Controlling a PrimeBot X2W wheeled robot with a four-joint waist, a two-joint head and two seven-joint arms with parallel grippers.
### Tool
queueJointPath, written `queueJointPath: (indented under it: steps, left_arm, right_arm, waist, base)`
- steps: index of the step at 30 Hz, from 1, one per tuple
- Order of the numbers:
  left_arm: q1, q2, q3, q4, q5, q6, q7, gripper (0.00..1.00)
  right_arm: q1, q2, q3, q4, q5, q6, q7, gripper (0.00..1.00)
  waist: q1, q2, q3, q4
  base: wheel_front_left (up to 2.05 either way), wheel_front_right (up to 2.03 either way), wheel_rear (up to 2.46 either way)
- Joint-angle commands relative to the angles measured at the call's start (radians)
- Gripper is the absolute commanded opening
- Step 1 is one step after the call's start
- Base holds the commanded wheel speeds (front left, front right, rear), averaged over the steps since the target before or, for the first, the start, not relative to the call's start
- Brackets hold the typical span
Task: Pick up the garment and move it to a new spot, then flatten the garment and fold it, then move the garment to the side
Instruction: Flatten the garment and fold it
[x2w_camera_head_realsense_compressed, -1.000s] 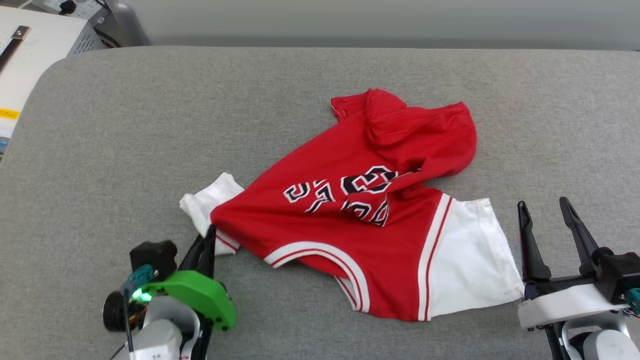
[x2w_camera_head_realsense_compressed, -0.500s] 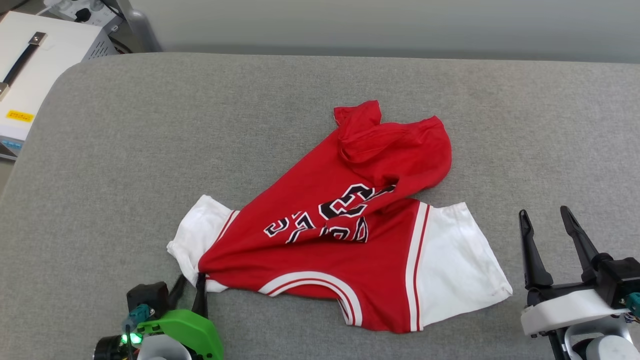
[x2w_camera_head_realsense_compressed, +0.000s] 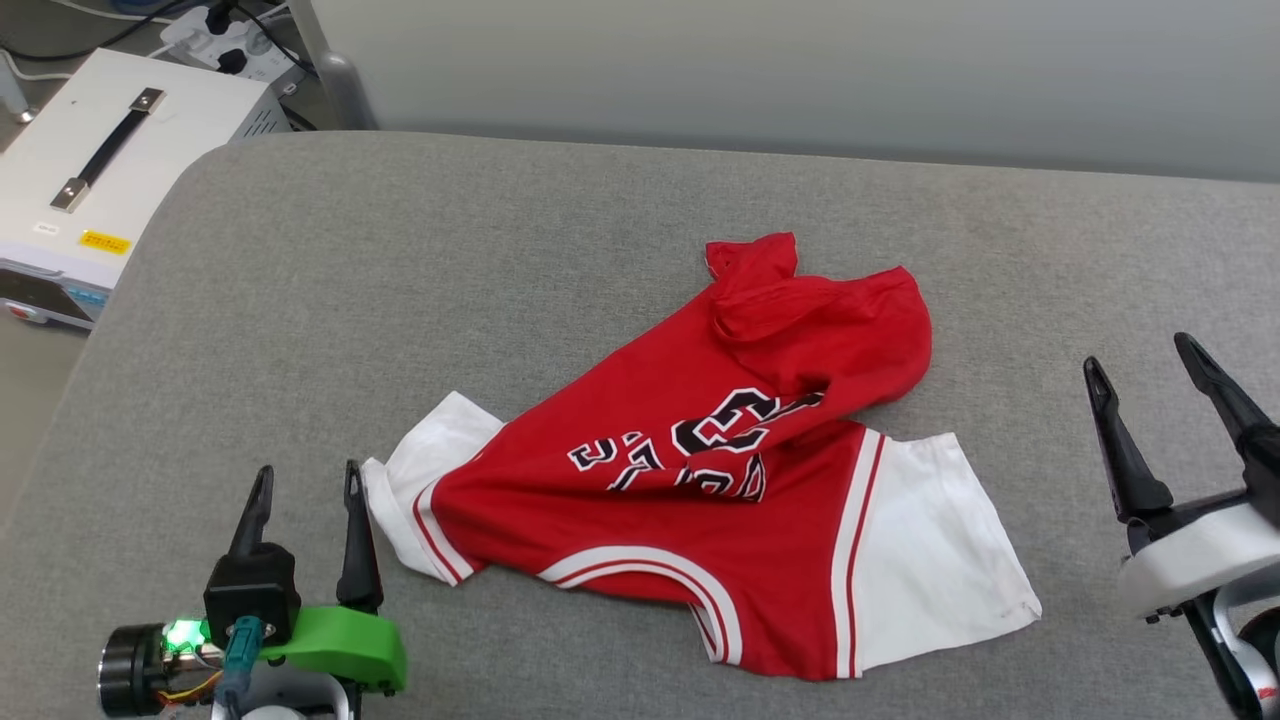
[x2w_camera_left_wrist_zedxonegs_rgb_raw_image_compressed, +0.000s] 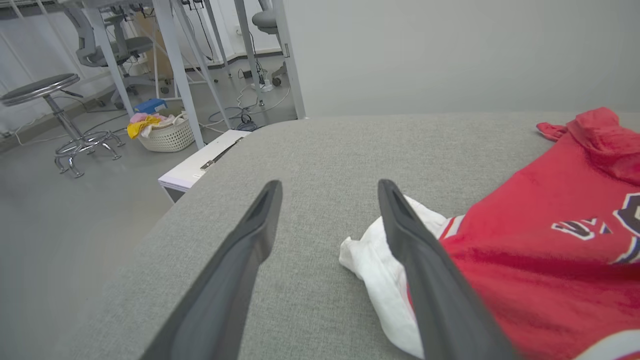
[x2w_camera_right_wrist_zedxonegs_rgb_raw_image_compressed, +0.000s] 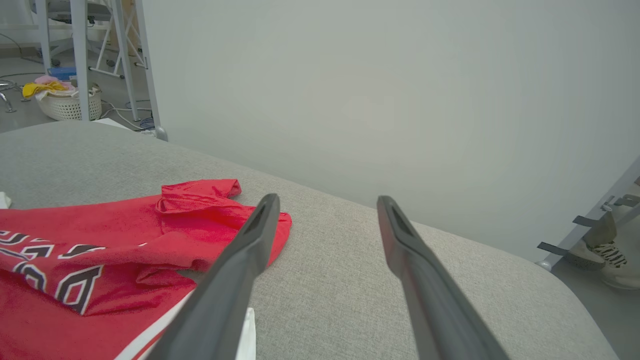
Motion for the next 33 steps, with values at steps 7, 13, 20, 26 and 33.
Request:
queueJointPath:
  steps: [7,13,20,26,33]
  left_arm:
    - [0.024,-0.018,0.019,-0.166,0.147,0.025,0.001,1.00]
    - [0.023,-0.042,0.029,-0.213,0.187,0.022,0.001,1.00]
    - [0.004,-0.074,0.023,-0.222,0.213,0.003,0.001,1.00]
    - [-0.025,-0.105,0.012,-0.212,0.230,-0.013,0.001,1.00]
    - [-0.042,-0.125,0.016,-0.199,0.244,-0.025,0.001,1.00]
  right_arm:
    - [-0.038,-0.253,0.213,-0.079,0.182,-0.001,0.444,1.00]
    - [-0.046,-0.362,0.320,-0.067,0.315,-0.001,0.669,1.00]
    - [-0.072,-0.385,0.383,0.013,0.354,-0.001,0.709,1.00]
    - [-0.099,-0.366,0.458,0.134,0.354,-0.001,0.685,1.00]
    - [-0.108,-0.322,0.579,0.285,0.386,-0.001,0.635,1.00]
  waist:
    - [0.0000,0.0000,-0.007,0.022]
    - [0.0000,0.0000,0.012,0.038]
    - [0.0000,0.0000,0.063,0.067]
    - [0.0000,0.0000,0.112,0.090]
    - [0.0000,0.0000,0.135,0.096]
  base:
    - [0.00,0.00,0.00]
    - [0.00,0.00,0.00]
    - [0.00,0.00,0.00]
    - [0.00,0.00,0.00]
    - [0.00,0.00,0.00]
